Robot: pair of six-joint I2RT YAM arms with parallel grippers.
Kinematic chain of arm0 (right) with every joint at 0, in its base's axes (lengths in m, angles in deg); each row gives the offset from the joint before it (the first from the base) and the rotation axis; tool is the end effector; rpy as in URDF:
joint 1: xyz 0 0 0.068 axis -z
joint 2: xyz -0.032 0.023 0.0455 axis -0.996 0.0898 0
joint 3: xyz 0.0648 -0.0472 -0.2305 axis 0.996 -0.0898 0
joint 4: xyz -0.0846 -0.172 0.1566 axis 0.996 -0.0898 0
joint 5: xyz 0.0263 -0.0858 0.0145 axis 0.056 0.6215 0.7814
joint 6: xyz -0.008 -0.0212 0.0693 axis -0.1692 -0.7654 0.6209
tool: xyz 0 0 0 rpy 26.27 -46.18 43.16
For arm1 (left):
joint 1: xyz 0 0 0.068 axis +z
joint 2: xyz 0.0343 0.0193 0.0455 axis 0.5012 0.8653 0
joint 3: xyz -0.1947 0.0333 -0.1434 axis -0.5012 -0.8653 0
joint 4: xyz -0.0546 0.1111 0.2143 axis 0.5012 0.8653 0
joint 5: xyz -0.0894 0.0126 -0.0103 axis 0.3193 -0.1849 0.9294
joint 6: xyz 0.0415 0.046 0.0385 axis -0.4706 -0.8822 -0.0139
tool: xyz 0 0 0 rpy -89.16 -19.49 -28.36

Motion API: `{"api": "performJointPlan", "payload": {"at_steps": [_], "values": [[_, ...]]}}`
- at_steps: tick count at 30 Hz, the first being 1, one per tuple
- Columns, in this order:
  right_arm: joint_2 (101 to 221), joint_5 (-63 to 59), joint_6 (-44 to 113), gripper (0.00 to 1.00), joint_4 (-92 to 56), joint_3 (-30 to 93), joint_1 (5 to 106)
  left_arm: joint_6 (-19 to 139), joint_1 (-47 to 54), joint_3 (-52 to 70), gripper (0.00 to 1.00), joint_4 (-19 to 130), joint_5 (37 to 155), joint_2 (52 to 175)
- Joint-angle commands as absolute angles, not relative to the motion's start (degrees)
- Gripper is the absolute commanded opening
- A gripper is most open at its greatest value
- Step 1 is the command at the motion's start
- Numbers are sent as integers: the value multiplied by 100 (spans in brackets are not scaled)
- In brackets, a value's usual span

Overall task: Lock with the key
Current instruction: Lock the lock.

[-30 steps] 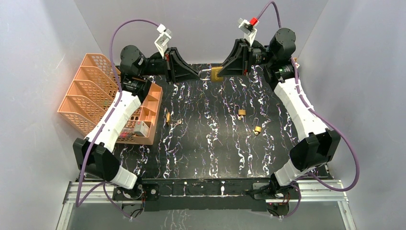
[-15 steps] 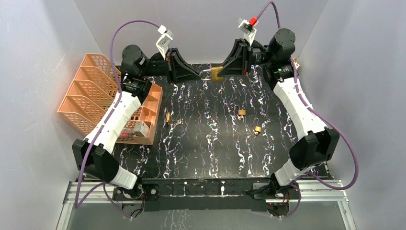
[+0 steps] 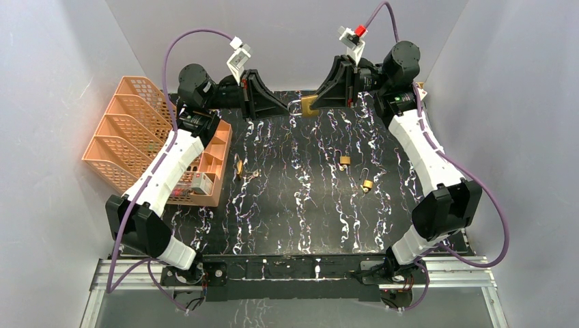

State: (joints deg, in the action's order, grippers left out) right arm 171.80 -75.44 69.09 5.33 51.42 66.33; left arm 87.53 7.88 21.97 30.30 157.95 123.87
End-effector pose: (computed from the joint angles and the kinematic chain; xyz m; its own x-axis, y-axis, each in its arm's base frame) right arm 0.2921 0.1611 0.4596 -0.2740 0.0156 -0.9616 -0.9441 -0.1950 0.2658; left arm 0.2748 -0.1737 0.4453 -0.2499 -0.1275 -0.9598 0.9656 -0.1069 -0.2372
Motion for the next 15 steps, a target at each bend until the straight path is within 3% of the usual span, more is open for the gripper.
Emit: {"api": "performJointPlan", "payload": {"at_steps": [1, 15], "values": [[17164, -7098, 7178, 0, 1239, 5235, 5935, 8585, 423, 2260, 0, 2767, 14985, 12556], [17481, -6823, 7200, 0, 1465, 5260, 5128, 8724, 226, 2319, 0, 2426, 14722, 12817]]}}
